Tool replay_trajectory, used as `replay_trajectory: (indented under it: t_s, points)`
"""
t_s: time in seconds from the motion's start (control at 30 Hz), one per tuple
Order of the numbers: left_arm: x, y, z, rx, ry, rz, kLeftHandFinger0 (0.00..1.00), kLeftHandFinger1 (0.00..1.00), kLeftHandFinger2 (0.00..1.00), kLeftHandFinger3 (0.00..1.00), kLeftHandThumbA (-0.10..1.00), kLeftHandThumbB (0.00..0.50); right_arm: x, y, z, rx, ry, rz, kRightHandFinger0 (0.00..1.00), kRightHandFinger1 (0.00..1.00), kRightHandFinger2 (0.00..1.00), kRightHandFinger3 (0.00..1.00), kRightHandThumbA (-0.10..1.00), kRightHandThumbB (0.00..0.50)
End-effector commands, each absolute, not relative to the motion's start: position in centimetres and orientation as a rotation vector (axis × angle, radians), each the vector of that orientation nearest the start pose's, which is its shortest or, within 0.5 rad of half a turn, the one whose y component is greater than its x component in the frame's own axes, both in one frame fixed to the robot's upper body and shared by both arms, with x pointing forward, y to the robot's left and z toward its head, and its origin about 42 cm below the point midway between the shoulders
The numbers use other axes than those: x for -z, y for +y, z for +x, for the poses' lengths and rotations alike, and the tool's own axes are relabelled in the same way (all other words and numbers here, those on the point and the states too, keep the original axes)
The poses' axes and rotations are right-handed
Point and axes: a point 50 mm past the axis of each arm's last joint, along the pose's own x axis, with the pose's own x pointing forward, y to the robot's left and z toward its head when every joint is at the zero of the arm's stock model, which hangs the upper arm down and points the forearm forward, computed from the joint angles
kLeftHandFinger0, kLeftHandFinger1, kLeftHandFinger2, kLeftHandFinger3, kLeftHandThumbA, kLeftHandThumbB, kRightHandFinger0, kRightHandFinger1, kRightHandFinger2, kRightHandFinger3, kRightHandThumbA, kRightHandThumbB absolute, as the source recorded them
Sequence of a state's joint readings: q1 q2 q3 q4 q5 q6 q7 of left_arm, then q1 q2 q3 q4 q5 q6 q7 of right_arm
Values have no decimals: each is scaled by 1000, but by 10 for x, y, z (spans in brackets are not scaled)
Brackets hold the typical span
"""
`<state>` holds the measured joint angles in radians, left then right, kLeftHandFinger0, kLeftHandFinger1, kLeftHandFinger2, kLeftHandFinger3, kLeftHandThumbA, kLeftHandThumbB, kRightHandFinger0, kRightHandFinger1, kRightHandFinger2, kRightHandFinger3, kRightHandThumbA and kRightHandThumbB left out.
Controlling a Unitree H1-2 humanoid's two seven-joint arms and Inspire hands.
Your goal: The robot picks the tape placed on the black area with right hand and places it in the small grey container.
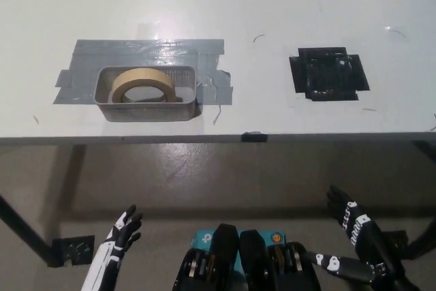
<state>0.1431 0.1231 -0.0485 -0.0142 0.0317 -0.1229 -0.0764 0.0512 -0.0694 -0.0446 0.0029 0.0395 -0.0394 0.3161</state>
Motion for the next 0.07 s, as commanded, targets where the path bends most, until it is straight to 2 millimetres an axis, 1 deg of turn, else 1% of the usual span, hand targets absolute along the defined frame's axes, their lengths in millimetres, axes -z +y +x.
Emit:
replay_trajectory:
  t_s: [0.0, 0.03]
  points:
    - [-75, 246, 231, 125, -29, 148, 1000, 1000, 1000, 1000, 1000, 216, -94, -242, 266, -206, -71, -4, 1000, 1000, 1000, 1000, 1000, 89]
    - [-75, 246, 231, 125, -29, 148, 1000, 1000, 1000, 1000, 1000, 216, -94, -242, 266, -206, -71, -4, 1000, 1000, 1000, 1000, 1000, 89]
